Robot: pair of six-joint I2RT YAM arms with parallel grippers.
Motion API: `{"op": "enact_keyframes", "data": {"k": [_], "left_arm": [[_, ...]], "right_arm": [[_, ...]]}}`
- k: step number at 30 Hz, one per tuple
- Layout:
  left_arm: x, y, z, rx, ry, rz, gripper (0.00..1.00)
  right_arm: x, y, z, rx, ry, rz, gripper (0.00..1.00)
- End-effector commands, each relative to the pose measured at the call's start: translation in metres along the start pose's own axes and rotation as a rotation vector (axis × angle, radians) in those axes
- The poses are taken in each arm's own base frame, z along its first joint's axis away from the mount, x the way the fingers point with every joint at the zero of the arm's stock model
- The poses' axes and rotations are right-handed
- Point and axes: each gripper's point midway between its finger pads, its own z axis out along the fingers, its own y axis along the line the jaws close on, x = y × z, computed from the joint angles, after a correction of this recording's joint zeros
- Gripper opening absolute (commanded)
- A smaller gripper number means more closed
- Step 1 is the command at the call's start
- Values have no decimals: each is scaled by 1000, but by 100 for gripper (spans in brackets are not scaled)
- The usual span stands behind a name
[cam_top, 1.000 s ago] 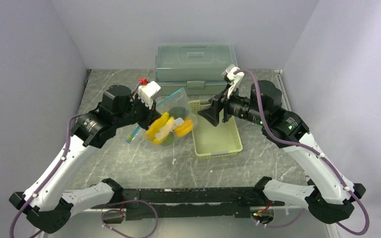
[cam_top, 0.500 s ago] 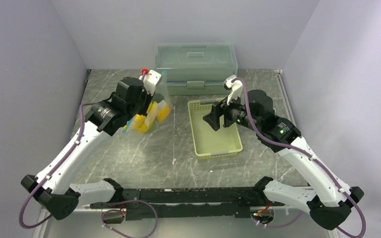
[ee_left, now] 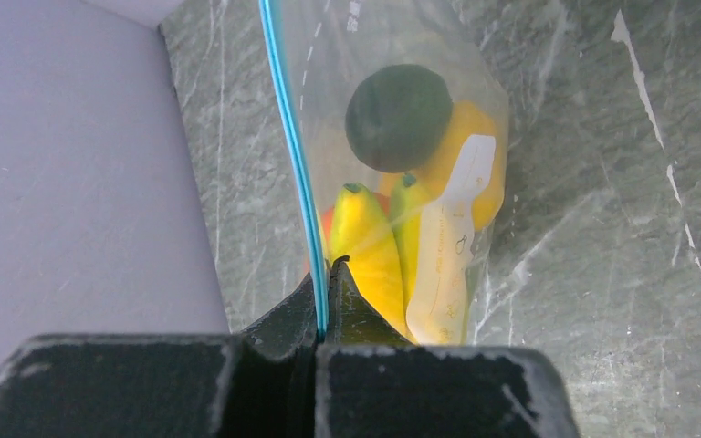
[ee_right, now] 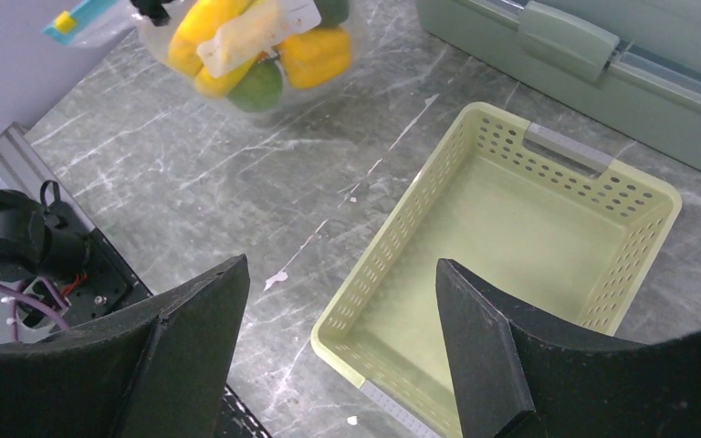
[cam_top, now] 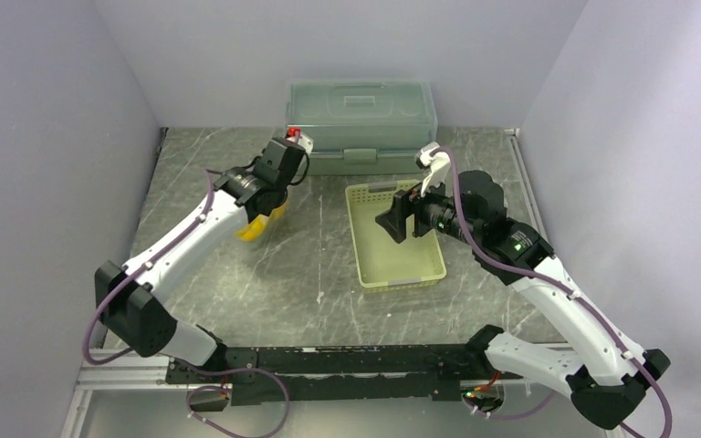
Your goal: Place the food in the zip-top bag and seal the zipper
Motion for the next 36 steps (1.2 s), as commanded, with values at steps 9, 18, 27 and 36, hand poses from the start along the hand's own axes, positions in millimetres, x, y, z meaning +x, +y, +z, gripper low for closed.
{"op": "enact_keyframes", "data": {"k": [9,18,27,36], "left_arm": [[17,-44,25,61,104,-33,0],[37,-97,17,196,164,-73,0],[46,-142,-2,351,186,-119,0],[89,-172,-4,380,286,-154,0]], "right_arm": [[-13,0,-11,-1,-74,-1,79],[-8,-1,-11,-6,-64,-2,80],[-7,0,-11,-11,-65,4,80],[-5,0,-12,-11,-61,6,81]]}}
